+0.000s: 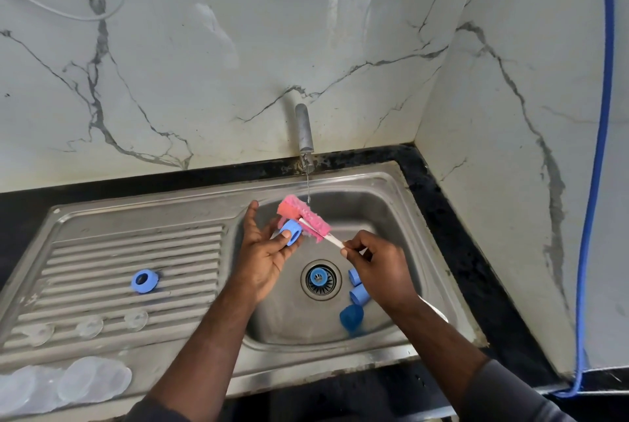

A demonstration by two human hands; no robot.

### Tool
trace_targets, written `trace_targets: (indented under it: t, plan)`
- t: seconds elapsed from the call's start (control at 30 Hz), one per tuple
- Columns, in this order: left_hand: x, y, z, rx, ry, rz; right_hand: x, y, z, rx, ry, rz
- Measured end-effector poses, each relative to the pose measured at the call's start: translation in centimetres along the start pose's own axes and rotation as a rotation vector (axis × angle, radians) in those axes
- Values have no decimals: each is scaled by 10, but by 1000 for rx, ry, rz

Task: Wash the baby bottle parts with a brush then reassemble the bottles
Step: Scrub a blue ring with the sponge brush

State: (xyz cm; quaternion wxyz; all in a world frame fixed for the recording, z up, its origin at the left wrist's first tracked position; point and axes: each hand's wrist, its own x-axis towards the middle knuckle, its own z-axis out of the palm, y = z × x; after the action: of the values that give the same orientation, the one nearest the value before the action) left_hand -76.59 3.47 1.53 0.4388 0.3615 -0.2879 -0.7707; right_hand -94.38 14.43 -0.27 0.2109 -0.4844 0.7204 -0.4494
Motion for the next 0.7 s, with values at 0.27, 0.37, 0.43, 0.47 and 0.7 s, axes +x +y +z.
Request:
trace_targets:
  t: [0.27,0.37,0.43,0.47,0.7]
  plan:
    - [-1,0,-1,-65,-30,-61,-2,2,-4,15,-30,38]
    - [1,-5,0,-85,-1,-64,-2,4,-3,6,-35,64]
    - [1,-6,3,-90,29,-41,-2,4,-3,-12,-37,65]
    - [2,-7,4,-105,63,-35,-3,3,-2,-26,-40,57]
    - [8,-13,5,-247,246,-198,-1,2,-5,24,8,129]
